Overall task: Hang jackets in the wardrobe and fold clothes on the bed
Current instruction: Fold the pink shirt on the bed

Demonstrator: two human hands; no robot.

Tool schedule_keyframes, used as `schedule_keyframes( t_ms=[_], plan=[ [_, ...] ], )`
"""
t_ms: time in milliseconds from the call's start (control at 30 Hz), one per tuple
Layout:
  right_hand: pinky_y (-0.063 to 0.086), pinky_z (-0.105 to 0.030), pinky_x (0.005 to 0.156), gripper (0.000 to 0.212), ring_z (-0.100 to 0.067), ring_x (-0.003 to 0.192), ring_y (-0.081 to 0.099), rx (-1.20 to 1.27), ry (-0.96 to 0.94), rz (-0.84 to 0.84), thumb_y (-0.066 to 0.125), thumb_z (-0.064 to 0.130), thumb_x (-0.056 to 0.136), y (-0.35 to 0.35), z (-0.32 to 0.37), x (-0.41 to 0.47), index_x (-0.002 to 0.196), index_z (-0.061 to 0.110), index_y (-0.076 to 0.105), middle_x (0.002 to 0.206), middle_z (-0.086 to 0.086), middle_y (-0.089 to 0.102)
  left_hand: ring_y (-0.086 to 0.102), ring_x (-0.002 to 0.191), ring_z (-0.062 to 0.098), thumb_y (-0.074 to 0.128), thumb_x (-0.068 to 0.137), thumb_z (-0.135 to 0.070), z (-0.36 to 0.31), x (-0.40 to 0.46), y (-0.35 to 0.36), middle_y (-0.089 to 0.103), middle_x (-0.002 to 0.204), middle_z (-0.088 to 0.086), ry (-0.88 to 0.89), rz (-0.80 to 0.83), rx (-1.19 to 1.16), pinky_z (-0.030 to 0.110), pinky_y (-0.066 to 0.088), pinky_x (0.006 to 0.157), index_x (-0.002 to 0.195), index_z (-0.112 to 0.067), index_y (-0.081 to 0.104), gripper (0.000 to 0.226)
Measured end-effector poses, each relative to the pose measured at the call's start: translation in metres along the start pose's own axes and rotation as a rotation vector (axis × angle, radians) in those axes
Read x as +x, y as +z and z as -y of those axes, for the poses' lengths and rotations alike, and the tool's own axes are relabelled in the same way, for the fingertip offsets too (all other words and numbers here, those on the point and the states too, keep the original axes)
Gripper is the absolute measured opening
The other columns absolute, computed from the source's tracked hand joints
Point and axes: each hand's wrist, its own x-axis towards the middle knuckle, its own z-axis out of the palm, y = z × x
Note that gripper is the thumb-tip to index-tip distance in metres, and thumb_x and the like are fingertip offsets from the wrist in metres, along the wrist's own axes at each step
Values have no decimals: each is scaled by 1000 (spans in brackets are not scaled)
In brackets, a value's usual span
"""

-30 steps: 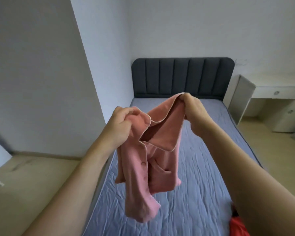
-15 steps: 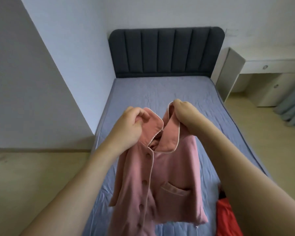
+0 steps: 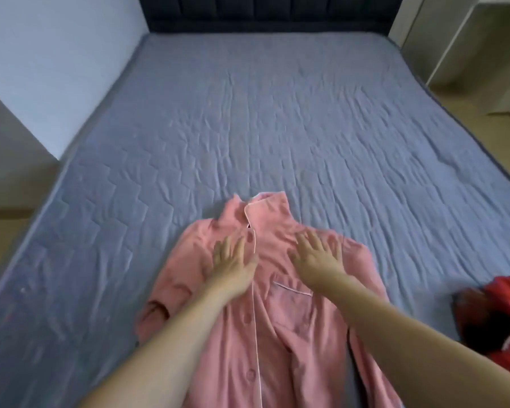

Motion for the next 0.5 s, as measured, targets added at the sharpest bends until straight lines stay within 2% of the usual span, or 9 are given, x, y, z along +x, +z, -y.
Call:
schedule_keyframes(
  t_ms=[33, 67, 100, 167, 233, 333, 400, 467, 500],
  plan=[
    [-7, -54, 118, 60, -21, 150, -3, -46, -2, 38, 19, 54, 99, 43, -19, 5, 154, 34, 4, 163, 2, -3, -15, 150, 23, 22, 96, -63, 13, 8, 42, -12, 164, -5, -12, 9, 84, 61, -11, 115, 154, -41, 1, 66],
    [-9, -53, 117, 61, -22, 149, -9, -85, -22, 6, 18, 56, 99, 79, -33, 9, 154, 37, 1, 163, 4, -9, -17, 149, 23, 20, 94, -65, 23, 14, 75, -12, 164, -4, 6, -50, 175, 63, -12, 113, 154, -41, -1, 68],
    [-12, -51, 117, 62, -22, 149, -12, -133, -52, -93, 16, 59, 98, 108, -43, 13, 154, 38, 0, 163, 4, -11, -12, 150, 24, 20, 92, -65, 29, 17, 100, -6, 165, -1, 38, -172, 256, 65, -11, 112, 154, -40, 4, 70],
    [-18, -46, 115, 63, -23, 150, -6, -192, -92, -329, 15, 61, 95, 139, -53, 22, 154, 38, 10, 163, 3, 0, 10, 150, 29, 26, 86, -62, 33, 27, 126, 20, 162, 3, 99, -412, 281, 68, -3, 112, 152, -37, 25, 71],
    [-19, -43, 113, 65, -23, 150, 2, -166, -128, -469, 13, 62, 92, 151, -57, 31, 152, 38, 17, 163, 3, 10, 23, 147, 30, 29, 84, -60, 37, 38, 135, 32, 158, 4, 155, -562, 266, 69, 3, 111, 149, -34, 36, 70],
    [-14, -46, 115, 66, -21, 150, -3, -130, -126, -428, 9, 62, 91, 143, -56, 28, 153, 38, 12, 163, 4, 4, 9, 150, 26, 20, 87, -62, 39, 40, 133, 15, 163, -1, 119, -567, 297, 66, -5, 111, 152, -39, 20, 69],
    [-8, -47, 117, 63, -21, 150, -3, -87, -158, -353, 16, 59, 96, 135, -56, 20, 154, 36, 11, 163, 4, 1, 0, 150, 24, 20, 92, -61, 37, 36, 130, 6, 164, -2, 115, -528, 284, 65, -7, 112, 154, -39, 11, 66],
    [8, -41, 118, 57, -22, 147, 16, 54, -227, -250, 31, 50, 99, 118, -63, 2, 152, 30, 23, 161, 0, 16, -4, 150, 24, 19, 95, -59, 31, 22, 122, 1, 165, -1, 96, -452, 273, 63, -9, 114, 155, -35, 8, 65],
    [22, -34, 112, 51, -23, 139, 33, 179, -267, -261, 41, 40, 98, 104, -71, -11, 147, 26, 37, 154, -3, 34, -5, 150, 25, 20, 97, -56, 27, 11, 117, 0, 165, 0, 64, -415, 264, 62, -9, 115, 155, -33, 8, 64]
  ],
)
